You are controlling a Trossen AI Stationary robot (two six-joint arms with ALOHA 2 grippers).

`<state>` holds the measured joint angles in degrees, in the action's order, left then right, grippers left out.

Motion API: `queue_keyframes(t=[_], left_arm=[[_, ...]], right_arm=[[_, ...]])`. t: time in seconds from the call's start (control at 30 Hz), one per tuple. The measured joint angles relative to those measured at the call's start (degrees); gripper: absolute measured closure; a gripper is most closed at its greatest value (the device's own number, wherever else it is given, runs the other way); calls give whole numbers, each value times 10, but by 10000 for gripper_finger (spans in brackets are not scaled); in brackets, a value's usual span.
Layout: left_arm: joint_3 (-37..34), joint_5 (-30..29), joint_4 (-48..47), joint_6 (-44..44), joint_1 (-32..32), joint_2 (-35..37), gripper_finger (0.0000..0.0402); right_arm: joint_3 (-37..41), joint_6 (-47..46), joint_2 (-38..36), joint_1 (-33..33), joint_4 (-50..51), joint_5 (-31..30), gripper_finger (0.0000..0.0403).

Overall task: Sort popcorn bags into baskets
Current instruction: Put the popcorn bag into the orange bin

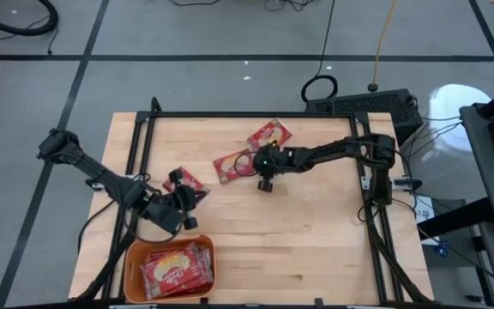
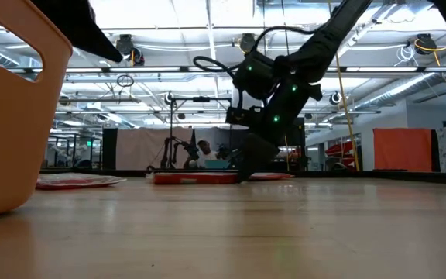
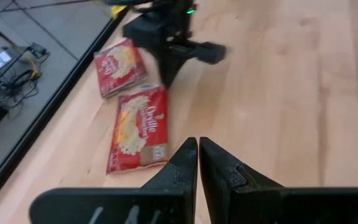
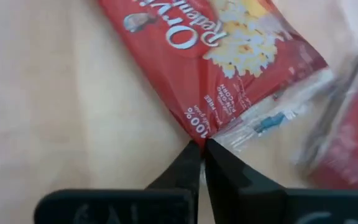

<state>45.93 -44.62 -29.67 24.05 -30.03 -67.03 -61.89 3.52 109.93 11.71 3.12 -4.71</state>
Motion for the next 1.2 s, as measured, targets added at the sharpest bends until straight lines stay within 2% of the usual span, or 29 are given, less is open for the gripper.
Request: queue_keyframes(t=[0.17,0.27,0.5,0.67,0.8,0.87,1.2], left_arm=[[0,15,2,-2,37,-18,357],[0,27,11,-8,63,-39,318],[0,43,90,-88,95,-113,219],[0,76,132,-127,114,-176,176],[0,71,146,-142,122,-217,166],[0,50,145,-144,125,-231,167],[0,5,108,-149,158,-256,200]], right_arm=[[2,-76,-28,-33,-22,20,400],[2,-115,-37,-50,-52,21,402],[1,-153,-38,-86,-125,21,402],[1,-198,-38,-93,-180,21,403],[0,-220,-38,-96,-201,21,403],[0,-225,-38,-96,-203,30,403],[0,-239,-39,-95,-221,59,403]])
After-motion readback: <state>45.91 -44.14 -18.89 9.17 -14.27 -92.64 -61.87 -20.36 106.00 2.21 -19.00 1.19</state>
